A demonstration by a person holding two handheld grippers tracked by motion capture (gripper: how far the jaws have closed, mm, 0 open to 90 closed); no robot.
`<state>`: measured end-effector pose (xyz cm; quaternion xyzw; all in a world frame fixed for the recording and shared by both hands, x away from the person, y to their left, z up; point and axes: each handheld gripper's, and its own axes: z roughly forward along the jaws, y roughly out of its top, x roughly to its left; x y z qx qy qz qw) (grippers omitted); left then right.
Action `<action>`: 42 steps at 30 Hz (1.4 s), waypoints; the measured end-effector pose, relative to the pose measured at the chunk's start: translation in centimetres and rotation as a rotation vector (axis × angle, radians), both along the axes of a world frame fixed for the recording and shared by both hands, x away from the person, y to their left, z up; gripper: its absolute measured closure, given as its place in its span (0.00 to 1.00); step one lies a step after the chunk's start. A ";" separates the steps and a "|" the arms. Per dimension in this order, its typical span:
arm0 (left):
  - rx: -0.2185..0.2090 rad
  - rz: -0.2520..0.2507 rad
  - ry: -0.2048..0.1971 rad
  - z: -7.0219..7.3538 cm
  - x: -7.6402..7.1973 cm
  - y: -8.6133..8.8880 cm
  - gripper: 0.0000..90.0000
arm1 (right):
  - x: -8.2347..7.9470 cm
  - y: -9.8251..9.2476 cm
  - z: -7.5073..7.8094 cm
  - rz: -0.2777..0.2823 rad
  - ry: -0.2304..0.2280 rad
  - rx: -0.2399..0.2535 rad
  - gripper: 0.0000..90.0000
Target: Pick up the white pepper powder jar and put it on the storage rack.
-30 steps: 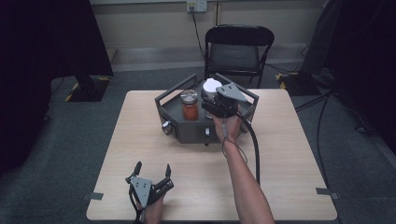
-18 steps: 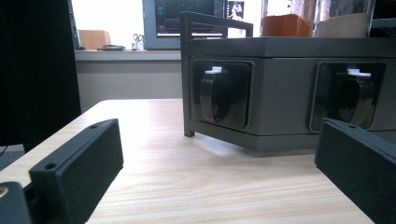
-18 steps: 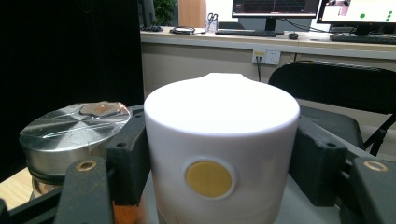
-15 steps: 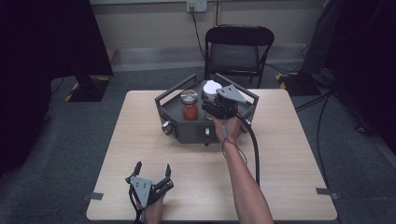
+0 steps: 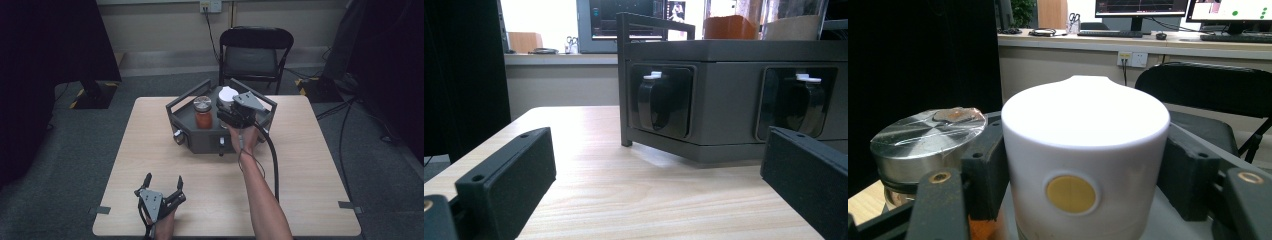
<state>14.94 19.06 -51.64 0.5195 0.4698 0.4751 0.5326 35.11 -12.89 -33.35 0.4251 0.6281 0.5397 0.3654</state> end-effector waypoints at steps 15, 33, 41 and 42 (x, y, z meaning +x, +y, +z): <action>0.000 0.000 0.000 0.0 0.0 0.0 0.01 | -0.1 0.5 -0.8 -0.033 -0.051 0.016 0.01; 0.000 0.000 0.000 0.0 0.0 0.0 0.01 | -1.5 -0.4 -1.8 -0.010 -0.122 0.041 0.00; 0.000 0.000 0.000 0.0 0.0 0.0 0.01 | -2.6 -0.9 -2.5 -0.034 -0.131 0.048 0.00; 0.000 0.000 0.000 0.0 0.0 0.0 0.01 | -2.7 -1.0 -2.5 -0.033 -0.131 0.046 0.00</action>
